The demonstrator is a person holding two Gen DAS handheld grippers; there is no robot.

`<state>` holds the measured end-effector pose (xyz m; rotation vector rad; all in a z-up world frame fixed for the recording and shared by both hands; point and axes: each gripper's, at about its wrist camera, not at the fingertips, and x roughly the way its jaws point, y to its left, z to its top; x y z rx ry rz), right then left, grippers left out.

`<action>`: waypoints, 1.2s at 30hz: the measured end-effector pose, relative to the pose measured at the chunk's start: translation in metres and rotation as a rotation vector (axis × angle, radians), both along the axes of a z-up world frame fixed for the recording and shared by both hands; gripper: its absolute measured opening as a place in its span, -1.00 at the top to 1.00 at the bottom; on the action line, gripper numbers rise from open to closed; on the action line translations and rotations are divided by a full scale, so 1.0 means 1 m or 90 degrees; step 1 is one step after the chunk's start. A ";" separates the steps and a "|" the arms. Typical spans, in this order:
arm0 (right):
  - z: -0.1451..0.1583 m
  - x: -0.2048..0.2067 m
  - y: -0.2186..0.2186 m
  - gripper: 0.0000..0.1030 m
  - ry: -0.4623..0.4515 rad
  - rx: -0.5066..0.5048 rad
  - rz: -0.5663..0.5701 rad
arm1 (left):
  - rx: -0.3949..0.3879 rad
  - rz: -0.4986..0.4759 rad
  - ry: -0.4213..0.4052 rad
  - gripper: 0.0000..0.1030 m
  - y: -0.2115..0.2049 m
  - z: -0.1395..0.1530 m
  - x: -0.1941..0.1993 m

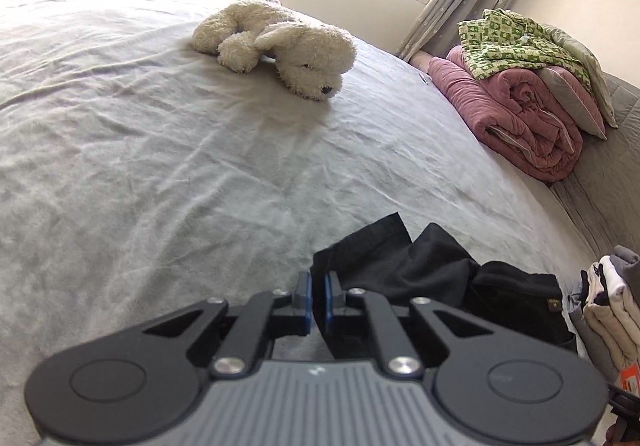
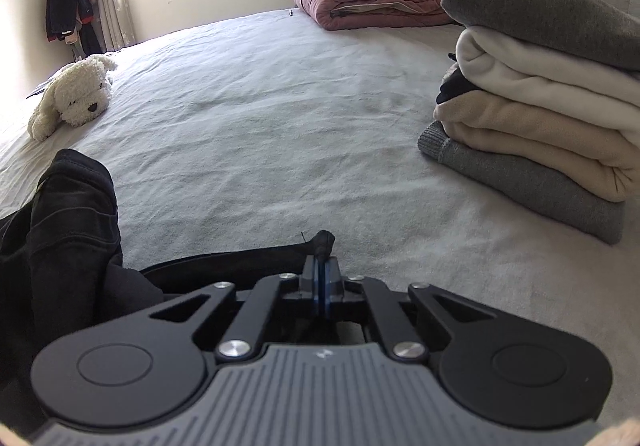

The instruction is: Fold clothes

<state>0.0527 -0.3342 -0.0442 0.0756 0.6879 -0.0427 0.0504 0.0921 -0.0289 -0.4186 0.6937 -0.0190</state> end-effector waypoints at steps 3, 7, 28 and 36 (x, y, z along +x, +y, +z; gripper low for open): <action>0.006 -0.006 0.000 0.96 -0.010 0.003 -0.005 | 0.046 0.008 -0.010 0.89 0.009 0.010 -0.011; 0.015 -0.020 -0.004 0.96 -0.024 -0.015 -0.004 | 0.118 0.016 -0.012 0.89 0.024 0.020 -0.030; 0.007 -0.096 -0.009 0.96 0.041 -0.116 0.084 | 0.121 -0.082 0.173 0.88 0.086 -0.004 -0.116; -0.003 -0.084 -0.007 0.70 0.077 -0.106 0.087 | 0.147 -0.123 0.175 0.31 0.086 -0.001 -0.110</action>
